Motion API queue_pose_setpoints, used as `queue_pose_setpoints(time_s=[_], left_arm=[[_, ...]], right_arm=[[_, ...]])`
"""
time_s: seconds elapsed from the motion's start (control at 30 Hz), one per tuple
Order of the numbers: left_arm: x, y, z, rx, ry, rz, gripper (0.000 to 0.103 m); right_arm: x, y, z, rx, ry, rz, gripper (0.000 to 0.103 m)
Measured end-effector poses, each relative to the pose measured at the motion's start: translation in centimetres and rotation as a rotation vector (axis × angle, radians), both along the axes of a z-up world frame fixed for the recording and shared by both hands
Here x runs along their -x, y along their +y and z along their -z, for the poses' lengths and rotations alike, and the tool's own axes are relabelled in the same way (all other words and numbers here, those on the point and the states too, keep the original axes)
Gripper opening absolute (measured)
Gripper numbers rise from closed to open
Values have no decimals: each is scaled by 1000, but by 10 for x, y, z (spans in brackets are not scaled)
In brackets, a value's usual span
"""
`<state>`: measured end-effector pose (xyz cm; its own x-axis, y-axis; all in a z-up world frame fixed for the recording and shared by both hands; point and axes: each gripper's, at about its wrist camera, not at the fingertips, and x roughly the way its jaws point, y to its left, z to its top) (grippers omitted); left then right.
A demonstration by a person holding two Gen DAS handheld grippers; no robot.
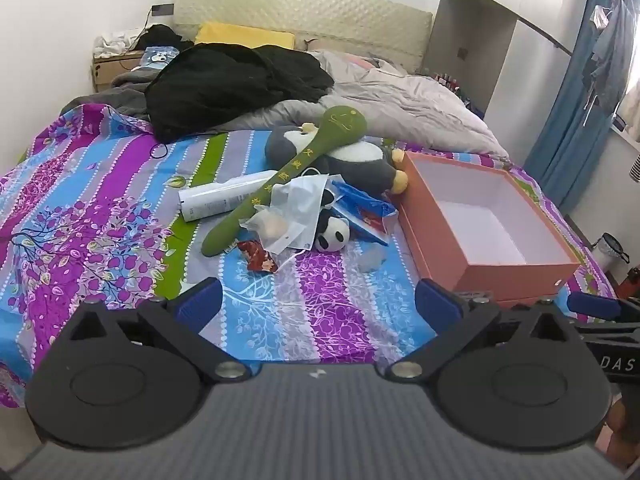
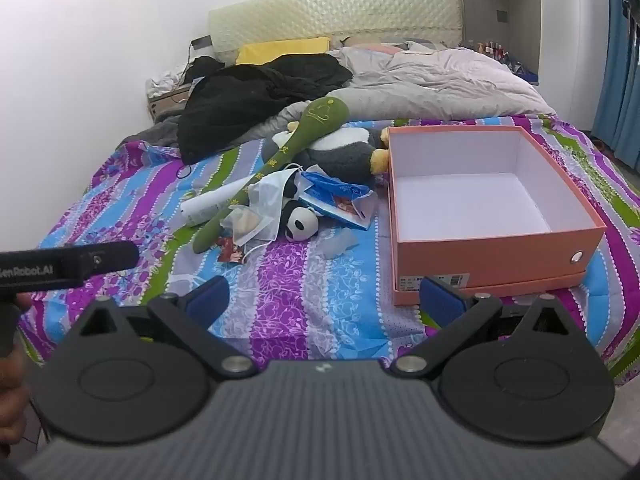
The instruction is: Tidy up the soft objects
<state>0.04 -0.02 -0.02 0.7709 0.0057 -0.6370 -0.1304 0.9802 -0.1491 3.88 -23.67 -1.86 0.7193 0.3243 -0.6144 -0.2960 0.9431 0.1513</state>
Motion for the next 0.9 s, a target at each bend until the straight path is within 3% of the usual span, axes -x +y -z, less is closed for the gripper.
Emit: queue_pose_setpoints(time_s=[0.9], left_arm=[[3, 5, 2, 0, -6, -10, 103]], right_arm=[[-1, 3, 1, 0, 16, 3, 103]])
